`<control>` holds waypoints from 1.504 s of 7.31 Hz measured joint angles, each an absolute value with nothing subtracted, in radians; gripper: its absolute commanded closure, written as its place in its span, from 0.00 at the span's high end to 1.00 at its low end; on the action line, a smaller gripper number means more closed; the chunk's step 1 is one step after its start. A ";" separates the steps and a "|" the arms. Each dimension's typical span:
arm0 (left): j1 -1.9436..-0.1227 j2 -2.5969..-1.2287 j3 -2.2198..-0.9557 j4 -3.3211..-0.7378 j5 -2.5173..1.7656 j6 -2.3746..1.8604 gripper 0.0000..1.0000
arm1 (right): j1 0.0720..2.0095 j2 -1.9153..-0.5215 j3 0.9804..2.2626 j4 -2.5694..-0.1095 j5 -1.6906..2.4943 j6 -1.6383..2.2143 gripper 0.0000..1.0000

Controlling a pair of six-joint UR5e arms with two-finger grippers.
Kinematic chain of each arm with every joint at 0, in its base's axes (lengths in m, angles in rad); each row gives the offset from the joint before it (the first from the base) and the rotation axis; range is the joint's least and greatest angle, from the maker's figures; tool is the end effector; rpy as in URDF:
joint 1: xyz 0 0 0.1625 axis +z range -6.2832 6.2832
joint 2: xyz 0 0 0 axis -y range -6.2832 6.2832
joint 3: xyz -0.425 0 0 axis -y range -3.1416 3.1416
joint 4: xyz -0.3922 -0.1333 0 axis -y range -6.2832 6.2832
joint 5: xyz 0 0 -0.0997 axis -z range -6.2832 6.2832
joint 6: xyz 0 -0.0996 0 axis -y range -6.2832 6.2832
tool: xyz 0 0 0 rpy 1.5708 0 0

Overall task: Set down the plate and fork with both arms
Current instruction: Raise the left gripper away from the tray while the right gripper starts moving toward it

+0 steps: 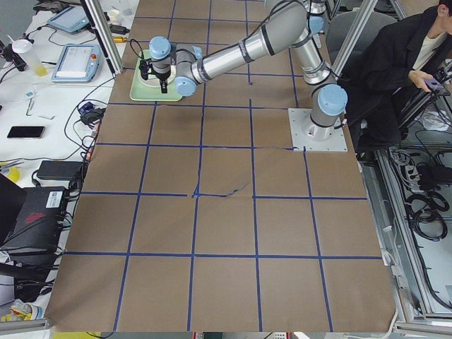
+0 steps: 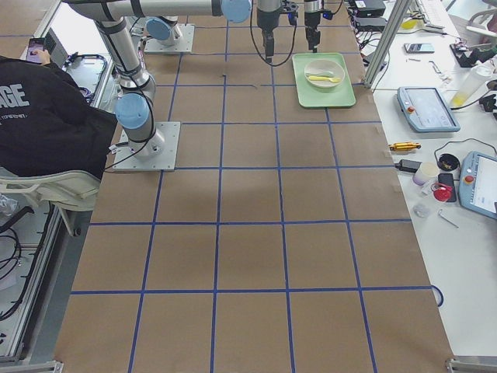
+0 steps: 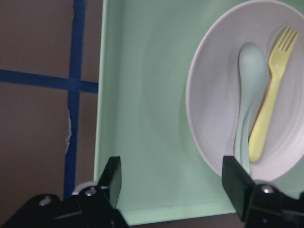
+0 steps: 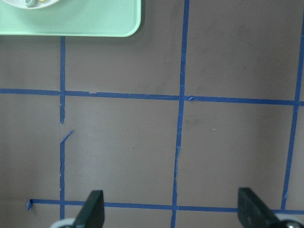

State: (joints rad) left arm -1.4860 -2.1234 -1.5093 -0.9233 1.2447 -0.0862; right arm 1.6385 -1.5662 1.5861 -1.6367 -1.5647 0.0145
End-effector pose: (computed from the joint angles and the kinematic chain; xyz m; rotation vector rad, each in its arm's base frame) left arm -0.1068 -0.6937 0.2616 0.2037 -2.8004 0.2197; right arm 0.1673 -0.4880 0.4848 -0.0835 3.1317 -0.0716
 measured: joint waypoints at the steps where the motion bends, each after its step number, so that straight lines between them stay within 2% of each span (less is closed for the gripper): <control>1: -1.462 -2.044 -1.561 -0.971 1.336 -0.050 1.00 | 1.638 -1.566 1.586 -1.637 -1.565 0.014 1.00; 4: -1.476 -1.845 -1.600 -1.212 1.530 -0.035 1.00 | 1.638 -1.566 1.586 -1.637 -1.565 0.014 1.00; 8: -1.627 -1.637 -1.567 -1.448 1.501 -0.079 1.00 | 1.638 -1.566 1.586 -1.637 -1.564 0.014 1.00; 11: -1.642 -1.584 -1.545 -1.544 1.567 -0.087 1.00 | 1.640 -1.565 1.586 -1.652 -1.568 0.015 1.00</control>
